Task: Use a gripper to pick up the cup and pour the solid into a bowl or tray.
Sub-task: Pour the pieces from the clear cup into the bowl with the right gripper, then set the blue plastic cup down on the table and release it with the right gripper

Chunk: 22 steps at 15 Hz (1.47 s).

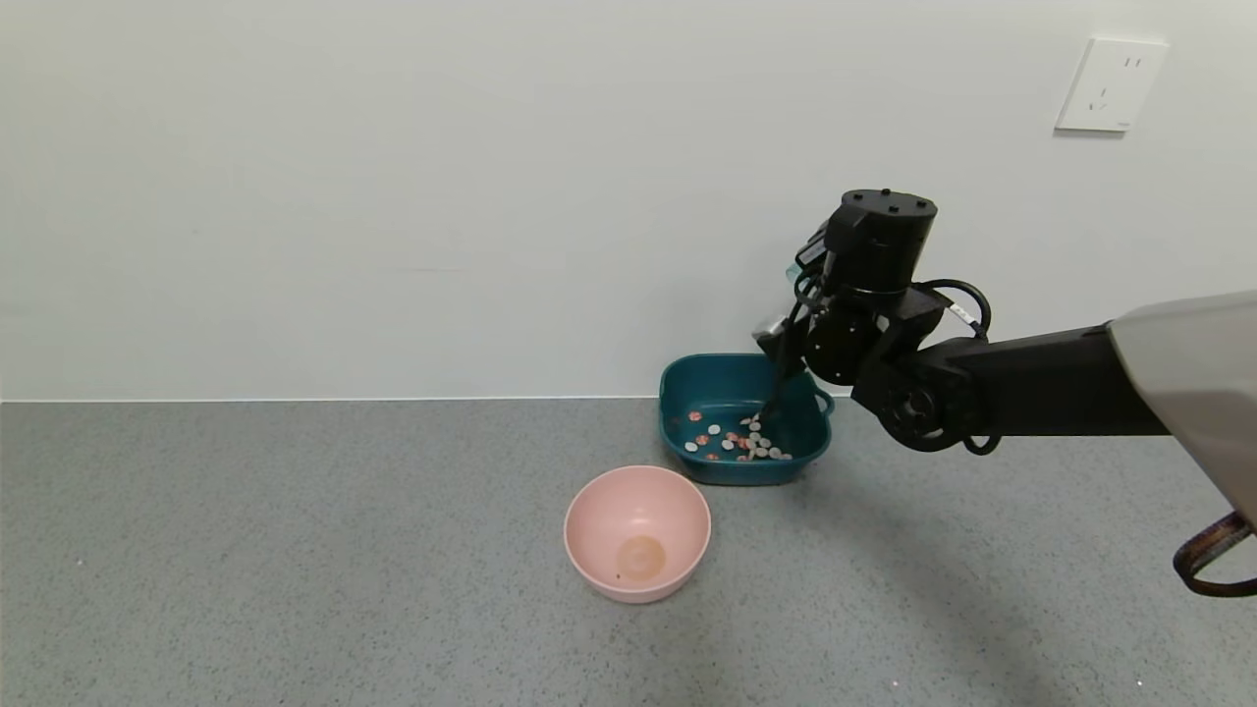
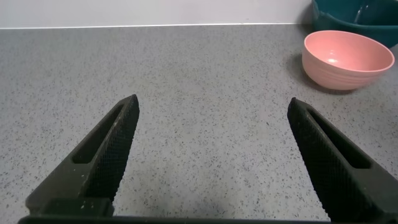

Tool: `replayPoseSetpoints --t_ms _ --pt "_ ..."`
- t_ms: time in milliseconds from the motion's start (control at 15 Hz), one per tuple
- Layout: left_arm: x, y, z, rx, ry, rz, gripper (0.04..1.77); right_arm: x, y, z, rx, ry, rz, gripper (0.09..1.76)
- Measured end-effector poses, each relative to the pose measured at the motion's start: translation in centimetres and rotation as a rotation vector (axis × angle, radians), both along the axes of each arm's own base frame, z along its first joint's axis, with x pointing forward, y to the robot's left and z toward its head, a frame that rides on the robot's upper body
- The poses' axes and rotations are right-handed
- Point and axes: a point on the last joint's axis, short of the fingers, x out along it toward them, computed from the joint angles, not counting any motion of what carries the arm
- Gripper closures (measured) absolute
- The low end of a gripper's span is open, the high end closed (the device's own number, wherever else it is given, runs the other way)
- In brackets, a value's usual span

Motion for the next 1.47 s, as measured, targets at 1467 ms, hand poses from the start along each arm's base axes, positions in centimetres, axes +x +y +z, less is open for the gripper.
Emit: replayPoseSetpoints --t_ms 1467 --pt "0.0 0.0 0.0 0.000 0.000 0.000 0.09 -7.8 -3.7 0.4 0.700 -0.070 -0.040 0.52"
